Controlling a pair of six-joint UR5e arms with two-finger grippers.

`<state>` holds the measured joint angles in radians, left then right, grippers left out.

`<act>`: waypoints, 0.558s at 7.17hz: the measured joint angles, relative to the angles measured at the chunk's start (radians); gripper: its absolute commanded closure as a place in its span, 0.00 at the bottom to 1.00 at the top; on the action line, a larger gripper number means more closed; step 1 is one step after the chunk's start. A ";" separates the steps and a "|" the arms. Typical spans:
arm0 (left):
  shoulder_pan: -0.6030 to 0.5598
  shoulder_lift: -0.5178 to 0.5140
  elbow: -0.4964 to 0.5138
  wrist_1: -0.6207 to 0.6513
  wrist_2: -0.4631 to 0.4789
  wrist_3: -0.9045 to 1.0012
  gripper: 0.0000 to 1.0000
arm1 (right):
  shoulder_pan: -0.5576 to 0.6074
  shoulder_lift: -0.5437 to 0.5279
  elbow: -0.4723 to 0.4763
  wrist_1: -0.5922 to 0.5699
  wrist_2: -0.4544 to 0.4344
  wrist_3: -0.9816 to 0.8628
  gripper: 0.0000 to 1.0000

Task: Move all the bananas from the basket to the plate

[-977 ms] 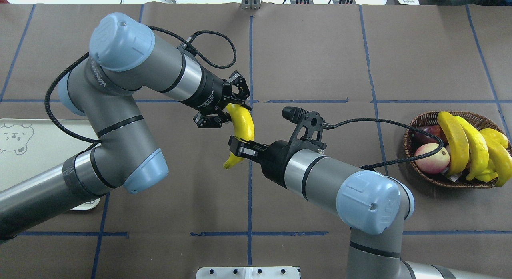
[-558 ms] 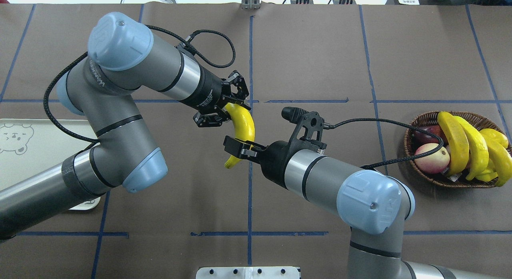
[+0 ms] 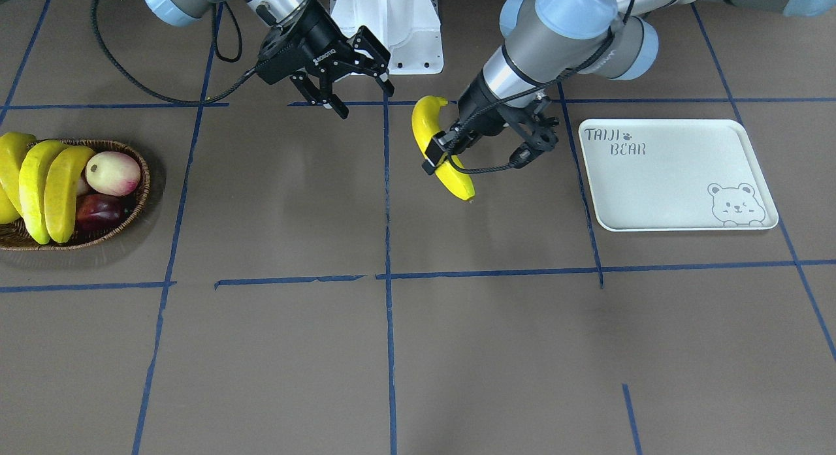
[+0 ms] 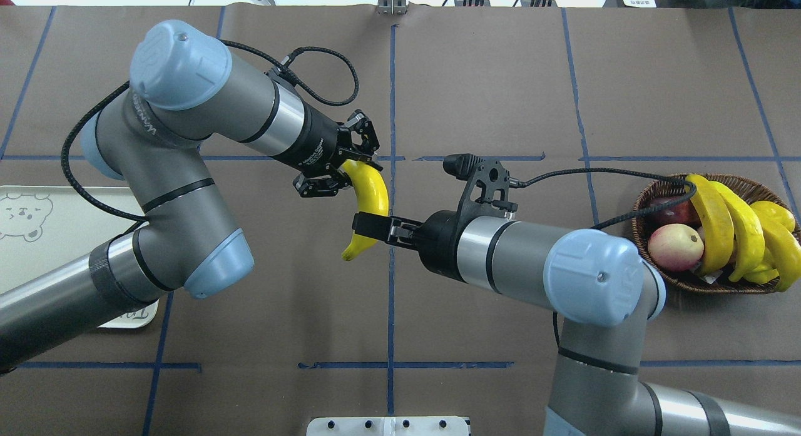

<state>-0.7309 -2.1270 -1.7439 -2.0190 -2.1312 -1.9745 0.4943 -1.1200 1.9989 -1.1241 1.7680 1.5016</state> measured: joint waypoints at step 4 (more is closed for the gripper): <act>-0.129 0.348 -0.084 0.007 -0.009 0.307 1.00 | 0.261 -0.096 0.018 -0.396 0.287 -0.428 0.00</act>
<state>-0.8597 -1.7786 -1.8275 -2.0121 -2.1405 -1.6675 0.7554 -1.2159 2.0165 -1.5205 2.0555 1.0733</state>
